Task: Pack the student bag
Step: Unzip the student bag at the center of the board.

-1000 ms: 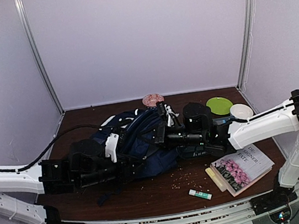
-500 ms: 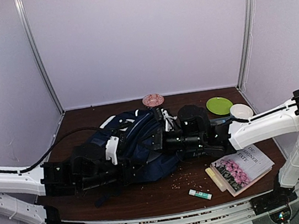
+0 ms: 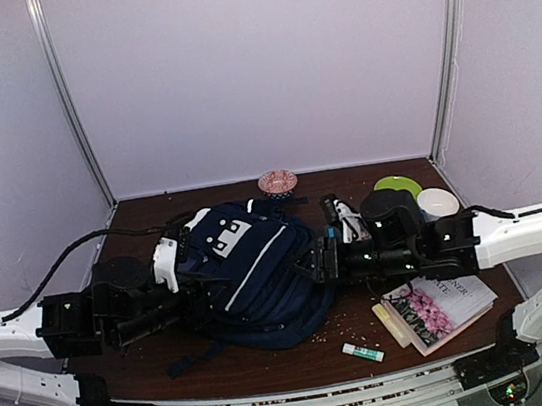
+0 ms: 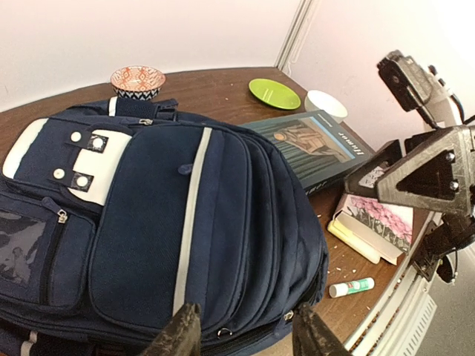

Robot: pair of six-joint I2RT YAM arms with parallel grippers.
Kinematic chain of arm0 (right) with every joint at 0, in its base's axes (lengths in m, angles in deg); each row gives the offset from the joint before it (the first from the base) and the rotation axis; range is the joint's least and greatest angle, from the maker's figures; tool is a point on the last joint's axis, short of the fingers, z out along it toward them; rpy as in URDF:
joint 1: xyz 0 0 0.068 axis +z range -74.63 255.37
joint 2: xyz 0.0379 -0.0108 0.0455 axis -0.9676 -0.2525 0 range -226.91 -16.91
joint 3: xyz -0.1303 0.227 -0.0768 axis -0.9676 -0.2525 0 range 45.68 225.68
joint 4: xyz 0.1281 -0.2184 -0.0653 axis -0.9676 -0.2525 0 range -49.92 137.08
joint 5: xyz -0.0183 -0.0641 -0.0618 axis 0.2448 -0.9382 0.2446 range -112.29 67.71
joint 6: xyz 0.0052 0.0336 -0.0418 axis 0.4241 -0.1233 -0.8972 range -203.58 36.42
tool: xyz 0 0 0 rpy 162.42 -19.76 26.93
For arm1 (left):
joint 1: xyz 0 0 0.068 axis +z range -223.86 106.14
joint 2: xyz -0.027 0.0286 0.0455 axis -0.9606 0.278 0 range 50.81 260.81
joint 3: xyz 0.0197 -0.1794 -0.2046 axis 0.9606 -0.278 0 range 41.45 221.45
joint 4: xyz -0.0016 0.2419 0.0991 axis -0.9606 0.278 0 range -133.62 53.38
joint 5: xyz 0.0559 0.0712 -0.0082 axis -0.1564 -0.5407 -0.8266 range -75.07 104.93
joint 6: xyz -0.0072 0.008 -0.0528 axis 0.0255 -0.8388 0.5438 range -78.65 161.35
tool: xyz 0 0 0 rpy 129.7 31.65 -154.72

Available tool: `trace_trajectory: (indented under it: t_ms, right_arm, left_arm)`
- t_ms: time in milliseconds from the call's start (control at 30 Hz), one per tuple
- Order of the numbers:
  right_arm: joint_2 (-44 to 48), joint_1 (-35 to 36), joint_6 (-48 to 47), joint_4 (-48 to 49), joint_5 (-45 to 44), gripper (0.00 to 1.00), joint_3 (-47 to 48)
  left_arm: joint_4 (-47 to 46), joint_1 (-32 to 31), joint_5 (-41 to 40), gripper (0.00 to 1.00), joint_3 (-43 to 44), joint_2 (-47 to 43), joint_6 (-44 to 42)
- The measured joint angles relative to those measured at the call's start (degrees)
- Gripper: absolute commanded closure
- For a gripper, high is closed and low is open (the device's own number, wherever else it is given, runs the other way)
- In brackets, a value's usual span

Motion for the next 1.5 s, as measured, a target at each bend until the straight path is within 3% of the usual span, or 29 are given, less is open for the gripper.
trace_trajectory:
  t_ms: [200, 700, 767, 867, 967, 1500]
  right_arm:
    - [6.6, -0.61, 4.22, -2.23, -5.01, 0.35, -9.94]
    - [-5.31, -2.43, 13.4, 7.87, -1.4, 0.42, -15.69]
    - [-6.93, -2.43, 13.73, 8.74, -0.31, 0.5, -15.26]
    - [-9.49, -2.43, 13.92, 10.4, 1.4, 0.79, -14.34]
    - [-11.15, -2.43, 13.94, 11.93, 2.86, 0.98, -13.55]
    - [-4.28, -3.8, 8.79, 26.77, 7.82, 1.0, -8.68]
  left_arm:
    - [0.0, 0.0, -0.28, 0.27, -0.07, 2.12, -0.33]
    - [0.35, 0.0, 1.7, 0.28, -1.14, 4.96, 1.86]
    - [0.42, 0.0, 1.88, 0.28, -1.38, 4.96, 2.21]
    - [0.42, 0.0, 2.08, 0.28, -1.38, 4.98, 2.43]
    - [0.44, 0.0, 2.23, 0.29, -1.38, 4.98, 2.43]
    - [0.09, 0.0, 6.8, 0.3, -2.25, 1.92, 0.04]
